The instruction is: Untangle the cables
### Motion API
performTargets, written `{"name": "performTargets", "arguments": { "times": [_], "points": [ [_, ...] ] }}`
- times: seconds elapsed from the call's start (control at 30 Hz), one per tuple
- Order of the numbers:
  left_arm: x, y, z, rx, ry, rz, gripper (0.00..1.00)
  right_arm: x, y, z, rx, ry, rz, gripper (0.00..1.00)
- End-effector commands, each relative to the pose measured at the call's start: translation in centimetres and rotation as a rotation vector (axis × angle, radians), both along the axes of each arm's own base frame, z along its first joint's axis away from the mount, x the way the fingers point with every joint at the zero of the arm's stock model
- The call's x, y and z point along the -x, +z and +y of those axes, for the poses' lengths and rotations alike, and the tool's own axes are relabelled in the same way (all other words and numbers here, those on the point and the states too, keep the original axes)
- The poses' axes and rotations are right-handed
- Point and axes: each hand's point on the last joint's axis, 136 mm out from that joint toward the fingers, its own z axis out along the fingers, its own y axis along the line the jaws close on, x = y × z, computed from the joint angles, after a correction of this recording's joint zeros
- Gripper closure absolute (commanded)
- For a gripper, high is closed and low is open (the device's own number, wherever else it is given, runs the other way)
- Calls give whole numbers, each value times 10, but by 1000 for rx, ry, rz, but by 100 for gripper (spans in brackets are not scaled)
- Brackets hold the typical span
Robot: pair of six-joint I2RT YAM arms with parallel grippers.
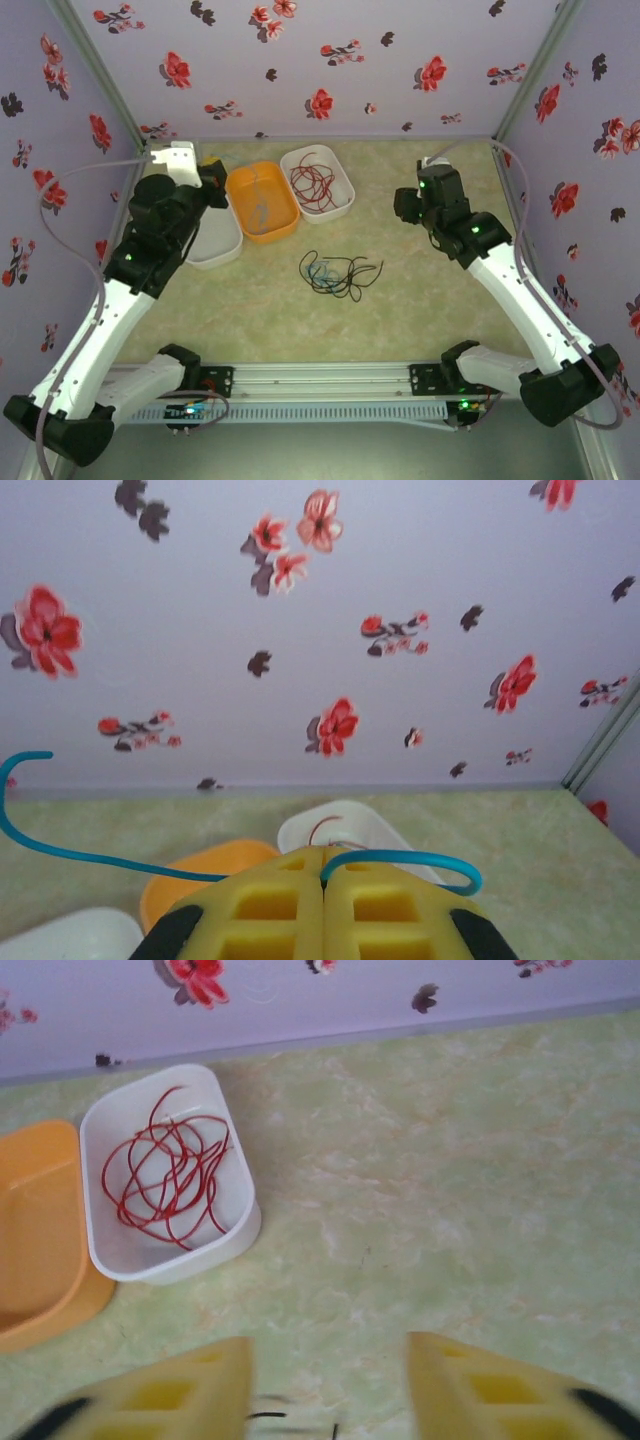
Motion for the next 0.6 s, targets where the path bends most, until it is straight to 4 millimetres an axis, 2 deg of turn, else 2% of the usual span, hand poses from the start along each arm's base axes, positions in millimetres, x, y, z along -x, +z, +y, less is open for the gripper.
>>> {"name": "performTargets", "arguments": {
  "times": [0.0, 0.07, 0.2, 0.23, 0.27, 0.4, 0.57],
  "points": [
    [-2, 15, -3, -33, -15, -26, 100, -6, 3, 3, -23, 0, -18, 38],
    [-10, 16, -7, -40, -17, -21, 100, -7, 1, 5, -25, 3, -13, 30],
    [-33, 7, -16, -67, -11, 20, 100, -8, -2, 6, -28, 4, -6, 20],
    [-40, 4, -17, -73, -7, 33, 100, -9, -3, 6, -26, 1, -3, 14],
    [-47, 0, -19, -79, -2, 48, 100, -9, -4, 5, -23, -3, 1, 3],
    [-70, -18, -22, -103, 18, 104, 100, -10, -7, 3, -17, -21, 8, 1],
    [-98, -54, -19, -149, 66, 192, 100, -11, -7, 0, -21, -39, -6, 1]
  ]
}}
